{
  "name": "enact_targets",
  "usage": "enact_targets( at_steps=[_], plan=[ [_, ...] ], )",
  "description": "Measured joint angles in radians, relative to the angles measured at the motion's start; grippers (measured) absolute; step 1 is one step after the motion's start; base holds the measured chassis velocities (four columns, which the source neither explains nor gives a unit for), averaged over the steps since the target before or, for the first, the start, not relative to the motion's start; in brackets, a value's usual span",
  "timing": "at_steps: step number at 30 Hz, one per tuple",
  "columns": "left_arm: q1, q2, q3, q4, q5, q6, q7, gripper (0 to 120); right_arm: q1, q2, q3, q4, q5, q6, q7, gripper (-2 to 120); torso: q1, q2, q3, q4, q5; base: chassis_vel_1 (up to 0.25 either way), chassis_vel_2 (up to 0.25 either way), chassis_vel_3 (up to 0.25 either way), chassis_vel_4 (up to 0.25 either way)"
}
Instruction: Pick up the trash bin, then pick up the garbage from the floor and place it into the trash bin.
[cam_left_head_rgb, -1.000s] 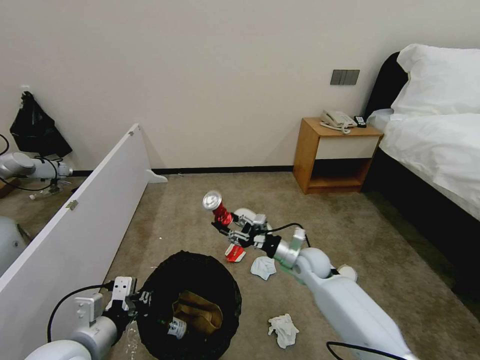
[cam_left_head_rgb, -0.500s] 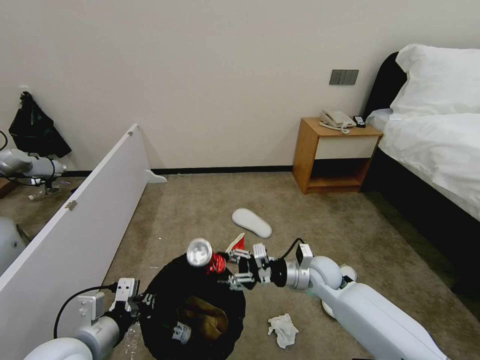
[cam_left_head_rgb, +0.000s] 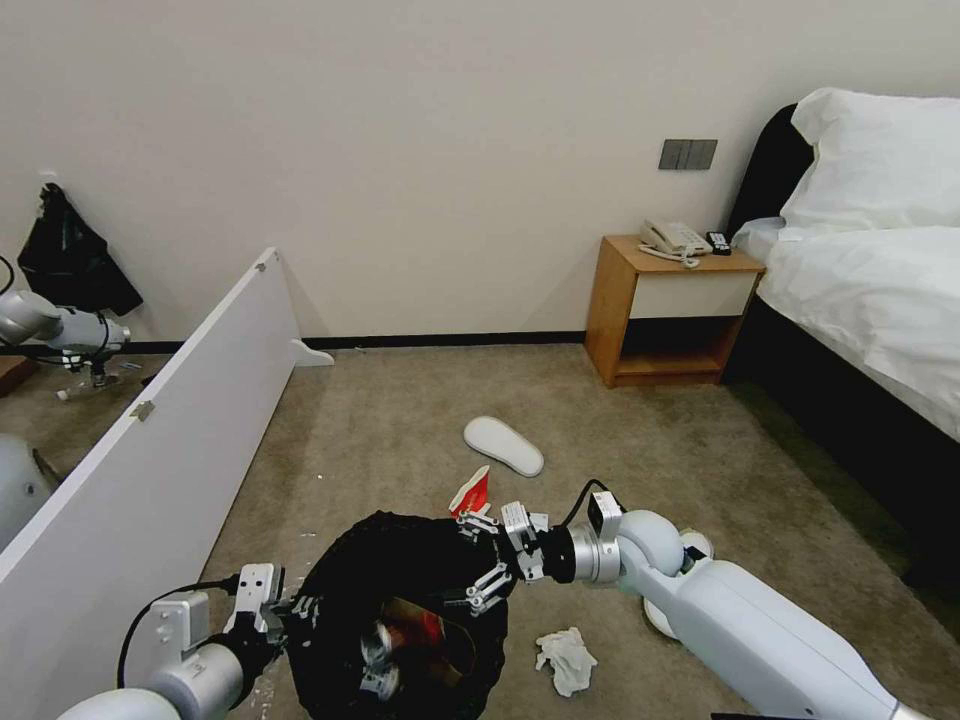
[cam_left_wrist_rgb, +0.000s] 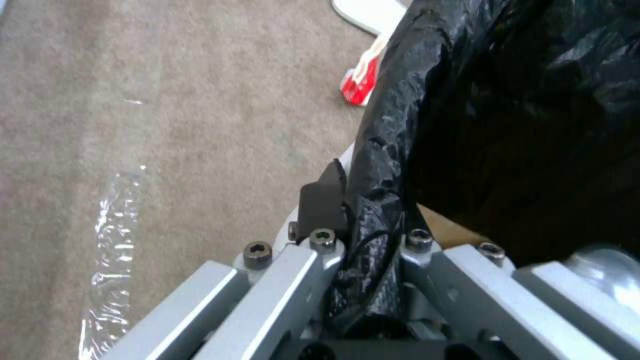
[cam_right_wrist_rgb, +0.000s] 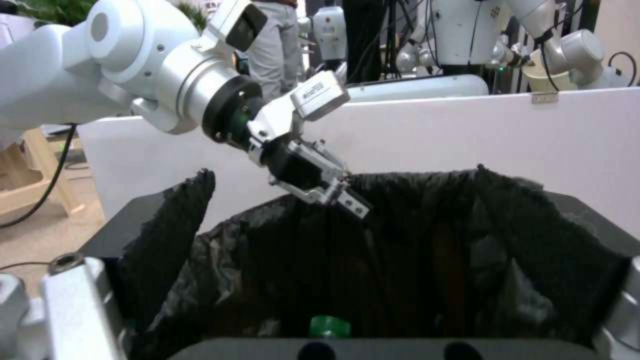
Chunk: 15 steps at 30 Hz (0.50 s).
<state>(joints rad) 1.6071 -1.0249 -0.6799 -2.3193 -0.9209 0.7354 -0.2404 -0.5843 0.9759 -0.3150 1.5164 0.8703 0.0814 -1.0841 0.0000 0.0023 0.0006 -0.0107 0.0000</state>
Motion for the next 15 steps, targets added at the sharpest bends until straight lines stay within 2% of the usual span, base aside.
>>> enact_targets(
  at_steps=[6, 7, 8, 9, 11, 12, 13, 14, 15],
  plan=[
    [-0.001, -0.001, -0.01, 0.0, 0.009, 0.001, 0.001, 3, -0.013, 0.009, 0.037, 0.002, 0.018, 0.016, 0.018, 100, 0.0, 0.0, 0.0, -0.0001, 0.0, 0.0, 0.0, 0.0, 0.0],
    [0.002, -0.002, -0.012, 0.0, 0.013, 0.001, 0.003, 3, -0.026, 0.027, 0.078, 0.0, 0.038, 0.025, 0.07, 100, 0.0, 0.0, 0.0, 0.0, 0.0, 0.0, 0.0, 0.0, 0.0],
    [0.002, -0.002, -0.012, 0.0, 0.013, 0.001, 0.003, 3, -0.026, 0.027, 0.078, 0.0, 0.038, 0.025, 0.07, 100, 0.0, 0.0, 0.0, 0.0, 0.0, 0.0, 0.0, 0.0, 0.0],
    [0.004, -0.003, -0.012, 0.0, 0.021, 0.001, 0.007, 3, -0.04, 0.047, 0.123, -0.01, 0.05, 0.034, 0.142, 100, 0.0, 0.0, 0.0, 0.0003, 0.0, 0.0, 0.0, 0.0, 0.0],
    [0.006, -0.005, -0.014, 0.0, 0.048, 0.001, 0.023, 3, -0.088, 0.092, 0.253, -0.036, 0.024, 0.073, 0.388, 100, 0.0, 0.0, 0.0, 0.0007, 0.0001, 0.0, 0.0, 0.0, 0.0],
    [0.006, -0.005, -0.014, 0.0, 0.048, 0.001, 0.023, 3, -0.088, 0.092, 0.253, -0.036, 0.024, 0.073, 0.388, 100, 0.0, 0.0, 0.0, 0.0007, 0.0001, 0.0, 0.0, 0.0, 0.0],
    [0.005, -0.005, -0.014, 0.0, 0.053, 0.001, 0.027, 3, -0.108, 0.094, 0.282, -0.034, -0.001, 0.089, 0.478, 100, 0.0, 0.0, 0.0, 0.0007, 0.0002, 0.0, 0.0, 0.0, 0.0],
    [0.005, -0.005, -0.014, 0.0, 0.053, 0.001, 0.027, 3, -0.108, 0.094, 0.282, -0.034, -0.001, 0.089, 0.478, 100, 0.0, 0.0, 0.0, 0.0007, 0.0002, 0.0, 0.0, 0.0, 0.0],
    [0.002, -0.006, -0.012, 0.001, 0.059, 0.001, 0.032, 3, -0.173, 0.076, 0.33, -0.003, -0.064, 0.111, 0.677, 100, 0.0, 0.0, 0.0, 0.0004, 0.0003, 0.0, 0.0, 0.0, 0.0]
  ],
)
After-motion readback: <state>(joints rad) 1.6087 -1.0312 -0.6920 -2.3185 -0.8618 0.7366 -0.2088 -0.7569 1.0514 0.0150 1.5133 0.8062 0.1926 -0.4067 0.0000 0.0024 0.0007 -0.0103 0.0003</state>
